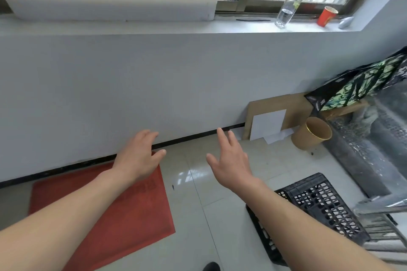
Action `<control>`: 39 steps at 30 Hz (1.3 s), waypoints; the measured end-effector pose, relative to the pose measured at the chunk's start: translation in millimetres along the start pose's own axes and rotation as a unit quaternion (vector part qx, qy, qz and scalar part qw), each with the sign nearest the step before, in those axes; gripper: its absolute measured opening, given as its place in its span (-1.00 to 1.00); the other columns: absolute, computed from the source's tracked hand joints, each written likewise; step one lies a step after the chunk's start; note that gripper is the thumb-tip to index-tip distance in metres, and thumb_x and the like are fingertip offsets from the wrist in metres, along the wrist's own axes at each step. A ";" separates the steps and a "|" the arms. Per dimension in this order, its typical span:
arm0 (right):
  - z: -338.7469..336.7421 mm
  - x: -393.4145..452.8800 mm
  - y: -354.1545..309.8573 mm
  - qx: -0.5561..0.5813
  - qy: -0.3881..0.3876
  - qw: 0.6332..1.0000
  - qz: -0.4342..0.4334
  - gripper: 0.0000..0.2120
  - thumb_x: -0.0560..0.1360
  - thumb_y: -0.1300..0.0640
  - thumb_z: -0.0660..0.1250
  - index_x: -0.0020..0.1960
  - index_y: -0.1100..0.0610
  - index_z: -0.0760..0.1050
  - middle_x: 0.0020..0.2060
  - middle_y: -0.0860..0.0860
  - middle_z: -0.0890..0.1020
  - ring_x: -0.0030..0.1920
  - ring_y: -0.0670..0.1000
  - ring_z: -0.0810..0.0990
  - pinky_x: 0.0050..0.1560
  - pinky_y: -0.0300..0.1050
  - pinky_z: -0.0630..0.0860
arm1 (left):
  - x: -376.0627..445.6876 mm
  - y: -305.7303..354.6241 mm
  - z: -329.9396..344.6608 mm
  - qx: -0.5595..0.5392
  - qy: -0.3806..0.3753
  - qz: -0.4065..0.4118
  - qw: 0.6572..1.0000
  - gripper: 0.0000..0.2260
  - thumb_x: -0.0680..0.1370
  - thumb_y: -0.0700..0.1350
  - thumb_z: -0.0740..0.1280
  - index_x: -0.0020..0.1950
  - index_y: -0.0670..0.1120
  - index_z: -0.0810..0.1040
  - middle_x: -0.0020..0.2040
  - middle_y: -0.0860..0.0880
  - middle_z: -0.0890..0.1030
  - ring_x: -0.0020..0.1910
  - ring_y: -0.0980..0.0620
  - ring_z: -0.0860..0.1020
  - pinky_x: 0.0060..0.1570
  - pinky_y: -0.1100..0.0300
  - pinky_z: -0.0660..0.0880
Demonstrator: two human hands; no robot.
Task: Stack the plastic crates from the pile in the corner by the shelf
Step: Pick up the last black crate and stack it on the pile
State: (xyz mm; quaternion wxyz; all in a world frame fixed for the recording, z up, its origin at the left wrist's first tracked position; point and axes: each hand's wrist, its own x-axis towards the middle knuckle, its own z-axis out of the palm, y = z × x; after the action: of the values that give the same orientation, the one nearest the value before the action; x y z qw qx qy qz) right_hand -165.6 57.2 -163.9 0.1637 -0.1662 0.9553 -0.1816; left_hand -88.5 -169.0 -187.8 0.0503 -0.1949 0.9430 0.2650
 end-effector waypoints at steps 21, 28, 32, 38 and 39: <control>-86.0 20.1 176.8 0.032 0.026 0.996 0.077 -0.28 0.66 -0.07 0.18 0.69 -0.04 -0.12 0.68 0.09 -0.05 0.67 0.10 -0.03 0.53 0.18 0.12 | 74.7 185.1 87.7 0.013 -0.037 0.080 0.996 -0.46 0.55 0.06 0.32 0.48 -0.11 0.34 0.50 -0.11 0.31 0.49 -0.09 0.27 0.44 0.03 0.23; -105.2 20.3 230.7 0.019 0.026 0.995 0.096 -0.28 0.66 -0.06 0.19 0.69 -0.02 -0.12 0.68 0.10 -0.06 0.66 0.12 -0.02 0.52 0.21 0.12 | 85.8 235.8 118.6 0.010 -0.048 0.106 0.993 -0.46 0.55 0.09 0.31 0.48 -0.09 0.34 0.50 -0.11 0.31 0.48 -0.09 0.27 0.42 -0.01 0.28; -107.6 23.6 252.9 0.019 0.014 0.992 0.128 -0.26 0.65 -0.05 0.21 0.69 -0.04 -0.12 0.69 0.10 -0.06 0.66 0.12 0.00 0.52 0.19 0.12 | 94.9 245.6 129.0 0.021 -0.061 0.107 0.992 -0.45 0.55 0.11 0.29 0.49 -0.07 0.32 0.50 -0.07 0.31 0.47 -0.08 0.29 0.38 -0.04 0.32; -109.7 43.1 287.9 0.010 -0.003 0.979 0.202 -0.23 0.64 -0.03 0.24 0.69 -0.05 -0.14 0.69 0.09 -0.08 0.66 0.11 0.01 0.54 0.25 0.10 | 136.5 255.9 146.1 0.028 -0.094 0.120 0.988 -0.44 0.55 0.10 0.28 0.51 -0.05 0.30 0.50 -0.06 0.30 0.46 -0.08 0.30 0.37 0.00 0.32; -109.4 46.0 293.3 0.012 -0.002 0.977 0.214 -0.22 0.64 -0.03 0.25 0.69 -0.05 -0.14 0.69 0.08 -0.08 0.66 0.11 0.01 0.55 0.26 0.09 | 143.7 258.3 149.3 0.026 -0.099 0.121 0.987 -0.44 0.55 0.09 0.28 0.51 -0.05 0.30 0.50 -0.06 0.29 0.46 -0.09 0.30 0.37 0.00 0.32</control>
State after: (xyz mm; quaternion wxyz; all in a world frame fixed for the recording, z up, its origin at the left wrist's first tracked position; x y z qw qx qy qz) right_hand -323.1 329.6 -196.9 0.2032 0.0440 0.9660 -0.1535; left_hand -323.7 62.0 -219.9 0.1156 -0.0506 0.9565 0.2629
